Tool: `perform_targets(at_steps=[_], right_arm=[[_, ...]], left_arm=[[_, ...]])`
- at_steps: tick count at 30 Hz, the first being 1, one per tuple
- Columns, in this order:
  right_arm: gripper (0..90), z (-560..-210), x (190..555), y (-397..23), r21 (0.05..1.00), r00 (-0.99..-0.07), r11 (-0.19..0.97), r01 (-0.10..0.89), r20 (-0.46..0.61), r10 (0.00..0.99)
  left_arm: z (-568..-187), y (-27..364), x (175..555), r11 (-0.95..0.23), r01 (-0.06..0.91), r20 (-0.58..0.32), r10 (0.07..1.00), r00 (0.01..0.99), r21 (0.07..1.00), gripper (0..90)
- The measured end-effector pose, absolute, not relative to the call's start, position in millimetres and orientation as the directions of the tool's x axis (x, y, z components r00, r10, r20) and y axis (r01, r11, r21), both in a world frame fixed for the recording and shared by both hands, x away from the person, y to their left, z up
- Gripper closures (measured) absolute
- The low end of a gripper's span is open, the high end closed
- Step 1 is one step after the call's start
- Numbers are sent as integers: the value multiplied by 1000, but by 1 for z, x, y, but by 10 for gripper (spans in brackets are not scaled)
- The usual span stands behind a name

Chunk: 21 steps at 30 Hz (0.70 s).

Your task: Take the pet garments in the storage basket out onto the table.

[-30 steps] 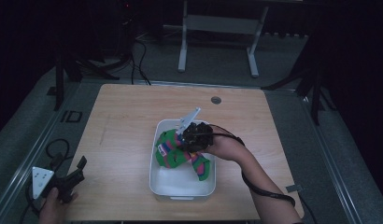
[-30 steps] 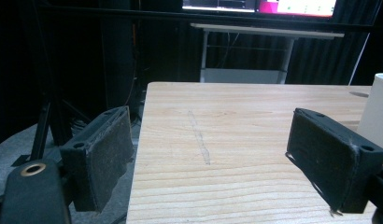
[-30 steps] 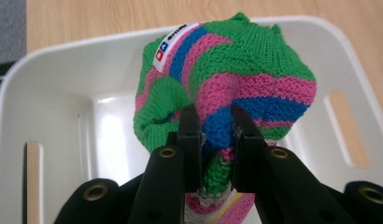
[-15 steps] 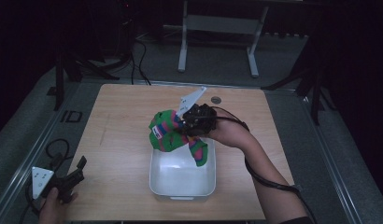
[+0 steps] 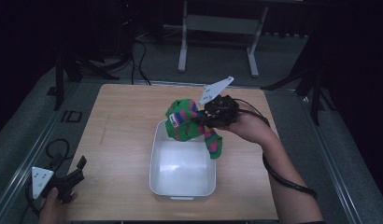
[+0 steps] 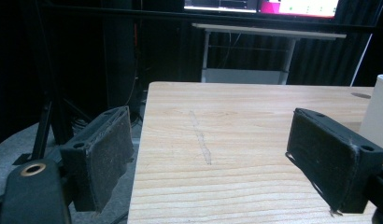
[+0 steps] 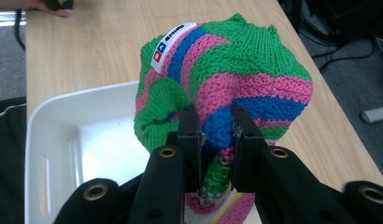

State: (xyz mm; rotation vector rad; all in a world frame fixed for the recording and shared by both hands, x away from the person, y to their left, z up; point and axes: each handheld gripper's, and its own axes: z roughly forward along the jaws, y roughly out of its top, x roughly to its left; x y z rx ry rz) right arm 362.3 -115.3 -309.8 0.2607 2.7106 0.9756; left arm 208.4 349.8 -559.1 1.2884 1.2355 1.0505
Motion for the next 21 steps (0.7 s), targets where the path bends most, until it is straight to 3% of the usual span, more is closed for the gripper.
perform_targets(at_steps=[21], right_arm=[[772,-316,369,-244,665,-863,697,267,-157,480]], left_arm=[[-559,349,208,44,108,-54,995,88,993,147]])
